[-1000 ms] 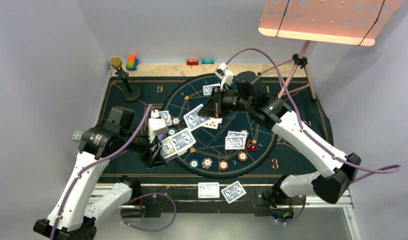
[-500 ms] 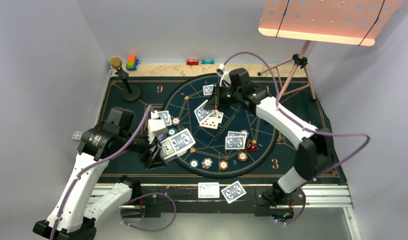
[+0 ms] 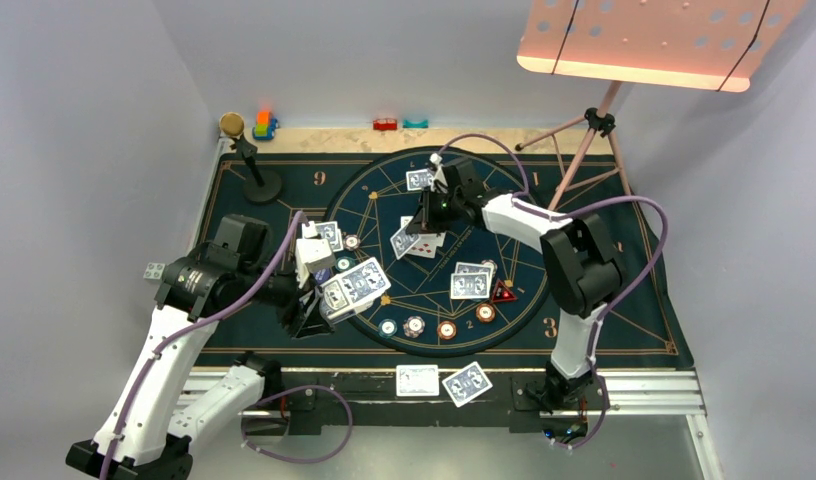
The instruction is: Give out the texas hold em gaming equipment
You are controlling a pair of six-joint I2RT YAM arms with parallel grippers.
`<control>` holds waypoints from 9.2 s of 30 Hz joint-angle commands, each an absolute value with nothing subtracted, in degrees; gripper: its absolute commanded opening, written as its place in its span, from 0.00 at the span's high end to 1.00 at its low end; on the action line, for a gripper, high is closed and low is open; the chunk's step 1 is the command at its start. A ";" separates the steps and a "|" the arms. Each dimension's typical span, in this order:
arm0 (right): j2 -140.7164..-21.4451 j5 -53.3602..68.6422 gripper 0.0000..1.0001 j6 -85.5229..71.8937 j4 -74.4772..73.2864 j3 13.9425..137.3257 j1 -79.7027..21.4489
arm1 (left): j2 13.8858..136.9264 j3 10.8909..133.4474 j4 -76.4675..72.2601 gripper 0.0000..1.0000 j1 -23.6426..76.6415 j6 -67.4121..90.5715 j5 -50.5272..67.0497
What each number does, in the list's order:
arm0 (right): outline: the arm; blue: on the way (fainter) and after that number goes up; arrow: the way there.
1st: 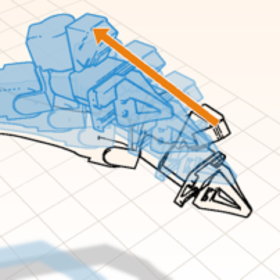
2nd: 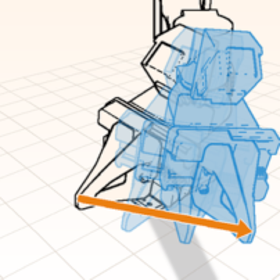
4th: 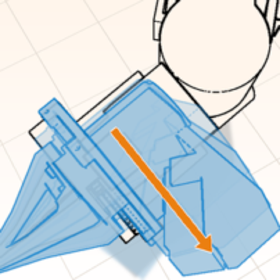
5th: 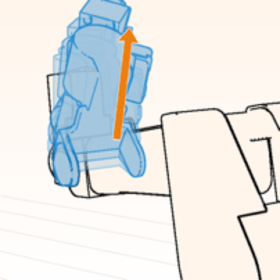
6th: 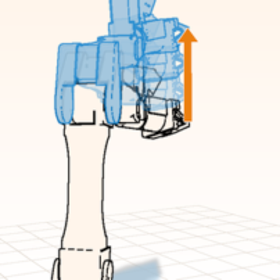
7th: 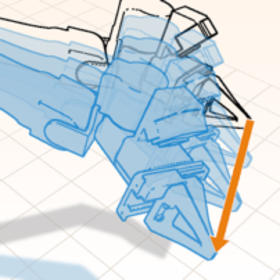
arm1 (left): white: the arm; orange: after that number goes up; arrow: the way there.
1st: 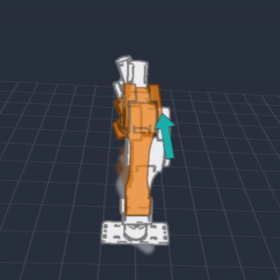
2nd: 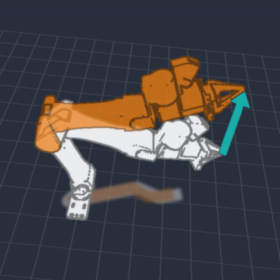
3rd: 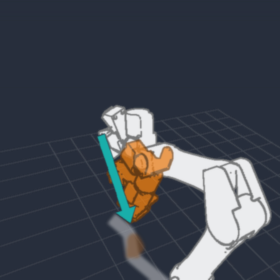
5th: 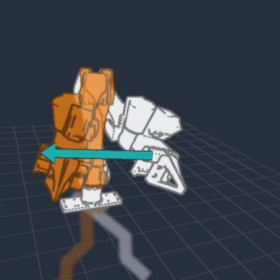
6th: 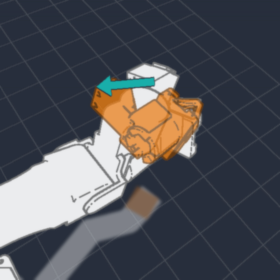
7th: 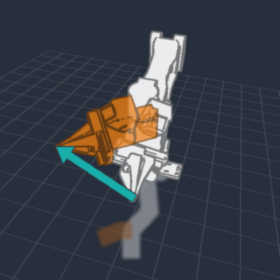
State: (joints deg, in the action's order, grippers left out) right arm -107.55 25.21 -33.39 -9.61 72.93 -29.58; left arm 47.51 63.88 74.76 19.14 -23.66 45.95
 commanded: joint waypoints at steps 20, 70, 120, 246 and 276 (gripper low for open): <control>-97.50 8.17 0.11 -28.08 -23.10 75.76 -29.45 | 48.07 64.36 73.36 1.00 18.89 -25.77 48.10; -81.96 22.96 0.24 -31.24 -28.48 79.50 -51.50 | 48.83 64.86 70.93 1.00 18.87 -24.70 48.10; -77.47 7.17 0.75 -25.88 -35.94 89.08 -51.50 | 48.55 64.36 71.64 1.00 18.90 -24.79 48.25; -101.07 7.72 0.29 -31.90 -13.73 71.31 -32.54 | 55.56 68.03 76.01 0.93 19.39 -37.44 49.91; -69.26 8.15 0.08 -31.11 -28.53 66.29 -28.54 | 72.17 56.85 62.38 0.81 39.35 -51.66 41.94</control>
